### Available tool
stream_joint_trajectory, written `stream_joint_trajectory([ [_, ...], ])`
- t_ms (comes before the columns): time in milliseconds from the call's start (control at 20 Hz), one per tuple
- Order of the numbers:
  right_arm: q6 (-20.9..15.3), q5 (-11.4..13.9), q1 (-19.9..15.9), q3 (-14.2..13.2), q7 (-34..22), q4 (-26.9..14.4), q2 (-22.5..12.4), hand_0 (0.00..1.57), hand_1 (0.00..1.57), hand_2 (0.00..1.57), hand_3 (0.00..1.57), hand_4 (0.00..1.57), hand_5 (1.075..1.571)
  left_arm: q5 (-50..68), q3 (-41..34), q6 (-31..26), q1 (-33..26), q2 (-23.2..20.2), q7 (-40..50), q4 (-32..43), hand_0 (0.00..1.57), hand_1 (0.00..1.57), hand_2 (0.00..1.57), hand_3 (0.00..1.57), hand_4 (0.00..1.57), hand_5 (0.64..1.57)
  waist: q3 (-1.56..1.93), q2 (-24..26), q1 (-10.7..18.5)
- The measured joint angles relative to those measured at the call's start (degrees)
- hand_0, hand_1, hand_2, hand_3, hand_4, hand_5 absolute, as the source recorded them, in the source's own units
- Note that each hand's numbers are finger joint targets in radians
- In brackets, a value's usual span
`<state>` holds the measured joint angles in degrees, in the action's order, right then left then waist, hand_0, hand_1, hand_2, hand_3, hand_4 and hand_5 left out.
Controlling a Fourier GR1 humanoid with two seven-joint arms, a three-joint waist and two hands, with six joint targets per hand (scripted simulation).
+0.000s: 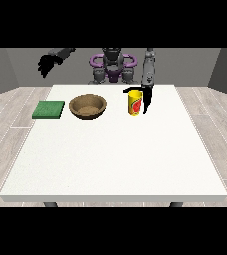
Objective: Pick the cup and pour the ball into the bowl, then pick the bowl and place it on the pad
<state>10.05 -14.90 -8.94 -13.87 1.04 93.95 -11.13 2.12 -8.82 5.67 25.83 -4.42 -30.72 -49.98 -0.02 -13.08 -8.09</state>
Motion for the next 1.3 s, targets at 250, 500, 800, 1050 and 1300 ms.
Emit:
stream_joint_trajectory([
  [250, 1.32, -2.00, -0.94, -0.86, -1.72, 1.81, -1.71, 0.00, 0.00, 0.00, 0.14, 0.65, 1.569, -1.15, -1.57, 2.59, 1.63, -0.84, -4.99, 7.09, 1.23, 1.23, 1.57, 1.57, 1.34, 1.481, -0.01, -1.22, -2.13],
  [500, 3.66, -6.20, -2.81, -2.92, -4.20, 4.07, -4.65, 0.00, 0.00, 0.00, 0.17, 0.64, 1.566, -3.14, -3.47, 9.24, 3.56, -2.17, -10.80, 10.40, 1.28, 1.28, 1.57, 1.57, 1.38, 1.449, 0.30, -3.75, -5.18],
  [800, 6.28, -8.94, -2.89, -6.47, -4.75, -1.99, -7.78, 0.00, 0.00, 0.00, 0.31, 0.64, 1.566, -7.93, -0.25, 15.74, 5.38, -1.33, -5.68, 12.07, 1.27, 1.27, 1.57, 1.57, 1.41, 1.430, 0.22, 0.68, -4.23],
  [1050, 7.04, -8.70, -2.69, -7.02, -6.23, -8.07, -9.09, 0.00, 0.00, 0.00, 0.25, 0.63, 1.562, -17.29, 7.05, 23.06, 8.89, -0.65, 4.93, 12.56, 1.34, 1.34, 1.57, 1.57, 1.41, 1.525, 0.20, 7.27, -2.65],
  [1300, 7.68, -8.45, -3.45, -6.50, -6.57, -11.55, -9.13, 0.00, 0.00, 0.00, 0.10, 0.67, 1.559, -31.88, 16.21, 31.60, 13.56, -2.85, 15.94, 17.26, 1.35, 1.35, 1.57, 1.57, 1.44, 1.540, 0.41, 10.13, -3.37],
])
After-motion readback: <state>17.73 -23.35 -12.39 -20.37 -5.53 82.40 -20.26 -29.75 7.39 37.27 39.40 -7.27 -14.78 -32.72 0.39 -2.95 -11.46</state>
